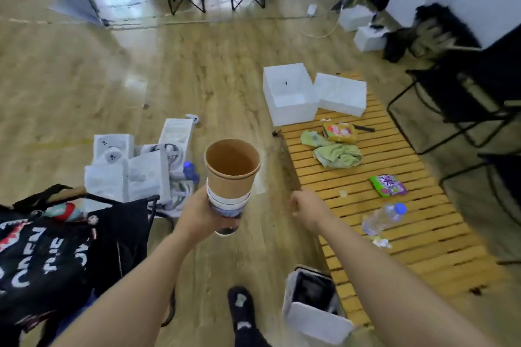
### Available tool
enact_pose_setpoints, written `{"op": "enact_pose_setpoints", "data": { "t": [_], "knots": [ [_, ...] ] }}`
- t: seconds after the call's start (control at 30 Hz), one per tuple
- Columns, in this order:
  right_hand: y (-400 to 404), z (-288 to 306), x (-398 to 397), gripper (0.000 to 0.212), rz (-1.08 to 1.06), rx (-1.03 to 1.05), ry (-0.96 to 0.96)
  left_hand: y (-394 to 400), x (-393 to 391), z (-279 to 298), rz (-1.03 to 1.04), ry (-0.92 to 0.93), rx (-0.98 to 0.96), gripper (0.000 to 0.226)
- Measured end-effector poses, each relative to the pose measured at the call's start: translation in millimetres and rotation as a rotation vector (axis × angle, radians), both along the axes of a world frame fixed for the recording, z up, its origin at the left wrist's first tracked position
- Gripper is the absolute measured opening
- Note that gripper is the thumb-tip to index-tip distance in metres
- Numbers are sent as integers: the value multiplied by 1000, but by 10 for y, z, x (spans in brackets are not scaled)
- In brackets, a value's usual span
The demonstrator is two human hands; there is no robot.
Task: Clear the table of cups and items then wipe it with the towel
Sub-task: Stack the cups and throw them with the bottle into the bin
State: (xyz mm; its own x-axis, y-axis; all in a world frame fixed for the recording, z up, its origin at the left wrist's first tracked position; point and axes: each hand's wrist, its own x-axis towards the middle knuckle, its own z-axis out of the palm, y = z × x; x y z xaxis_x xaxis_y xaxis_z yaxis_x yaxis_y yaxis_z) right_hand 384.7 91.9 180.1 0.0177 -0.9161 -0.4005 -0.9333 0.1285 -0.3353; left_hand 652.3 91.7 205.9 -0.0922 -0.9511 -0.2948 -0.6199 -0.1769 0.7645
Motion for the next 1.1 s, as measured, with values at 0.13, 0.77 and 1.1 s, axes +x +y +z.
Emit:
{"op": "enact_pose_setpoints", "data": {
  "t": [0.13, 0.77, 1.1],
  "knots": [
    [-414, 6, -366, 23, -133, 59, 23, -629, -322, -39, -123, 46, -24, 76],
    [244, -246, -1663, 11, -1228, 13, -143, -2281, -2707, -676, -1152, -37, 61, 89],
    [648, -975, -1465, 49, -1641, 34, -74, -1836, -3808, -1819, -1293, 175, 126, 63]
  ]
}}
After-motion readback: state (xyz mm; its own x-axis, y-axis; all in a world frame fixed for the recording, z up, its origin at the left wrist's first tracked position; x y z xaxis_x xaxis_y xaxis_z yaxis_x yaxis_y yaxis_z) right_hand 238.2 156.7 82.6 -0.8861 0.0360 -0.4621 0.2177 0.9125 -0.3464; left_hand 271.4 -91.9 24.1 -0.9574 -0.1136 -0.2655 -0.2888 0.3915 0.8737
